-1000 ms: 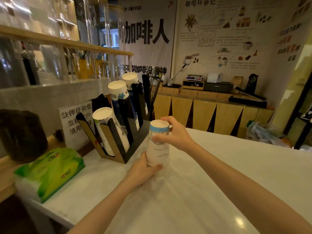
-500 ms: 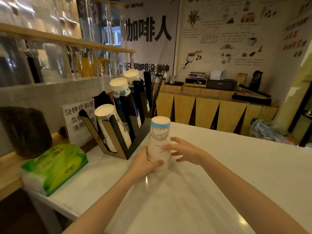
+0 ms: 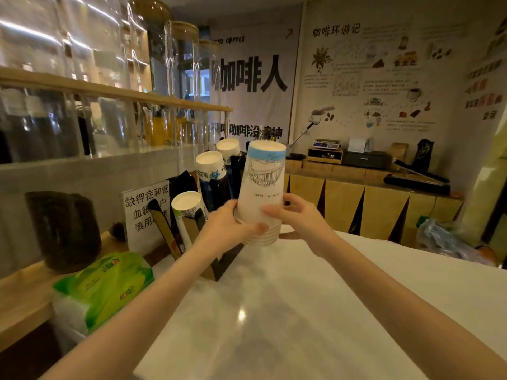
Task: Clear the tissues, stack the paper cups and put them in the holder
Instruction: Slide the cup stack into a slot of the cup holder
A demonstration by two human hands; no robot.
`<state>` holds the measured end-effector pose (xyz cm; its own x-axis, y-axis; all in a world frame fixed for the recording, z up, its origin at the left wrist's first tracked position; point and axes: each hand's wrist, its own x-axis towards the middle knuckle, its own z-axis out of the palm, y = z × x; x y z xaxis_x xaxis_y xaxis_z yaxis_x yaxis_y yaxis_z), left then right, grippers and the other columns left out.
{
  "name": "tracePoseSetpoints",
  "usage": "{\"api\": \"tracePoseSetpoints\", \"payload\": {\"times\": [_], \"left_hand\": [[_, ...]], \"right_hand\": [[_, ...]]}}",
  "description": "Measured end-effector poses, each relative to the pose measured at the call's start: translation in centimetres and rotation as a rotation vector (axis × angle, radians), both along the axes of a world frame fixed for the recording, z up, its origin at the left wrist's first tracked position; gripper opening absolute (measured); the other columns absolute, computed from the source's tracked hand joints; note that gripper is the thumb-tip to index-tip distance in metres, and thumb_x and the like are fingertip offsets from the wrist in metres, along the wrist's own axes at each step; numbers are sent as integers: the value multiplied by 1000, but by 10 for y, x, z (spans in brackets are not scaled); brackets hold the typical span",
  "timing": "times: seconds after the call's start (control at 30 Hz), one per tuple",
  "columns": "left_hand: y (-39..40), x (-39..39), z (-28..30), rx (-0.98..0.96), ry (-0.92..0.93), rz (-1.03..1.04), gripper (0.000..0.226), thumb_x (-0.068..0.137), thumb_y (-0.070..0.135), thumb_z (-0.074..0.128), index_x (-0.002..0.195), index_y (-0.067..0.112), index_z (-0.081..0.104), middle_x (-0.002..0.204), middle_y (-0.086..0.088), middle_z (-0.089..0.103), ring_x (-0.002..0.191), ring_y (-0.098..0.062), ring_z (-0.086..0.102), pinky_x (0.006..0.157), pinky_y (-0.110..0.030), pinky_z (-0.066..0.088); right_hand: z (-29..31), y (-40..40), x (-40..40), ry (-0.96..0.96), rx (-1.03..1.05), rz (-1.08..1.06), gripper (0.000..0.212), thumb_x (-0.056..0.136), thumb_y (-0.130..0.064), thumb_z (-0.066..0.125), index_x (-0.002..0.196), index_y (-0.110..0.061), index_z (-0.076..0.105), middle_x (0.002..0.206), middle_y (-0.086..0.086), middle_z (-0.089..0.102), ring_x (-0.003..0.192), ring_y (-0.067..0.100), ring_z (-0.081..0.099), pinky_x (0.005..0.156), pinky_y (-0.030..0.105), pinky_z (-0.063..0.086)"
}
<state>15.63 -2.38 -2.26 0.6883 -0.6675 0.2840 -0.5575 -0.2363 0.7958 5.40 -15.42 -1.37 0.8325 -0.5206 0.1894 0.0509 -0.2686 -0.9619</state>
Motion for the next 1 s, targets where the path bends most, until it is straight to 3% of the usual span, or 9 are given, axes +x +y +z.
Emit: {"api": "tracePoseSetpoints", "payload": {"times": [0.1,0.27,0.37,0.5,0.73,0.87,1.0], "left_hand": [[21,7,34,-23,-118,34,77,67,46,71,131,21,39,126,-3,58,109,-21,57,91,-36,50],[49,26,66,-117,-199,77,74,70,47,68,132,23,36,131,-1,54,103,-12,50,82,-25,41],[62,39,74,-161,-194,92,82,66,56,63,134,22,33,133,-2,52,102,-12,49,84,-26,41],[75,63,69,-172,-181,128,76,71,51,63,135,24,33,132,-2,53,100,-13,50,82,-27,42],[86,91,40,-62,-128,106,72,74,43,65,135,22,32,133,-3,52,102,-11,47,83,-25,42],[84,99,27,-70,-47,85,68,72,36,69,131,21,37,132,0,53,104,-9,47,85,-25,40],[80,107,15,12,-28,68,68,66,36,74,126,23,44,124,4,57,98,-10,50,67,-15,39]], "right_hand": [[33,13,10,-63,-32,26,49,73,-32,73,118,-26,52,108,-4,64,100,18,61,83,41,55],[68,40,40,-163,-135,48,51,73,-34,73,118,-30,51,91,-17,59,84,3,56,77,33,53],[73,58,62,-210,-197,47,43,70,-36,75,106,-35,52,100,-10,64,93,8,61,80,33,54],[67,79,88,-234,-218,43,64,69,-38,76,125,-21,51,120,2,63,108,18,60,91,40,52],[33,95,110,-222,-187,18,59,71,-34,75,124,-22,51,115,-3,63,103,12,59,72,14,45],[20,98,115,-198,-198,13,60,74,-33,73,127,-23,48,118,-4,61,100,7,55,68,10,42],[3,95,116,-93,-154,-22,65,74,-35,72,131,-21,43,109,-8,54,98,7,52,61,8,40]]}}
